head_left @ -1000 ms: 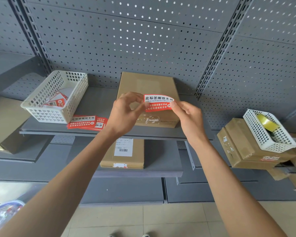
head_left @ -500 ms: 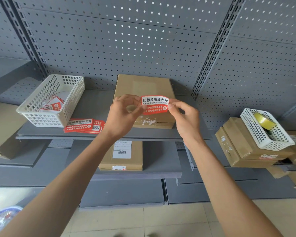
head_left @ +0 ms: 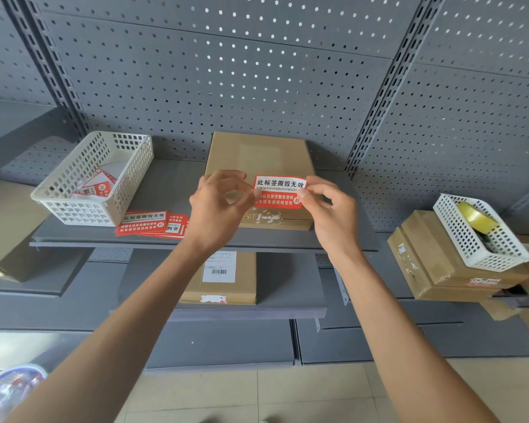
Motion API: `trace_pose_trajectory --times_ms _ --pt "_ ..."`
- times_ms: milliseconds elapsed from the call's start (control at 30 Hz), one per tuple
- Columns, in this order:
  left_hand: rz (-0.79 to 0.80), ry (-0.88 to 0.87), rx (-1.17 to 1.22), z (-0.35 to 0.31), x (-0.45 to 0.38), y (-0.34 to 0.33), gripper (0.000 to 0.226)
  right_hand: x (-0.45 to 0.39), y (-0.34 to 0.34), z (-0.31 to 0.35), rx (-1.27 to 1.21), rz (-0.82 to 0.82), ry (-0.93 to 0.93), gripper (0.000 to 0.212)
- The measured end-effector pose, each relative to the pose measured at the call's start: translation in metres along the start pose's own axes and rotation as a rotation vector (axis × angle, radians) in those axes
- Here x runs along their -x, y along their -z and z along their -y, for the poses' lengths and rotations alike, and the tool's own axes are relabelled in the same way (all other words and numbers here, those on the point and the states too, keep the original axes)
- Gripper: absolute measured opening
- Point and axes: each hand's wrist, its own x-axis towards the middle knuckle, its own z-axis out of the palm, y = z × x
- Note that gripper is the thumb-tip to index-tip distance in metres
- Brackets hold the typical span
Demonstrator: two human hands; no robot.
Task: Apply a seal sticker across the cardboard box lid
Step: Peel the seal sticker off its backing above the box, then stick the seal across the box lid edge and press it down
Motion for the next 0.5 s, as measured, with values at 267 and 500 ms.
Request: trace_pose_trajectory --times_ms 267,500 --pt "-0.220 0.117 0.017 0.000 0.034 -0.016 0.019 0.022 -0.007 -0.007 0.169 -0.048 -0.041 0.005" --pt "-0.228 0.199 0.080 0.010 0.043 -0.028 0.017 0.031 -0.011 -0.012 0.121 -0.003 -0.098 0.007"
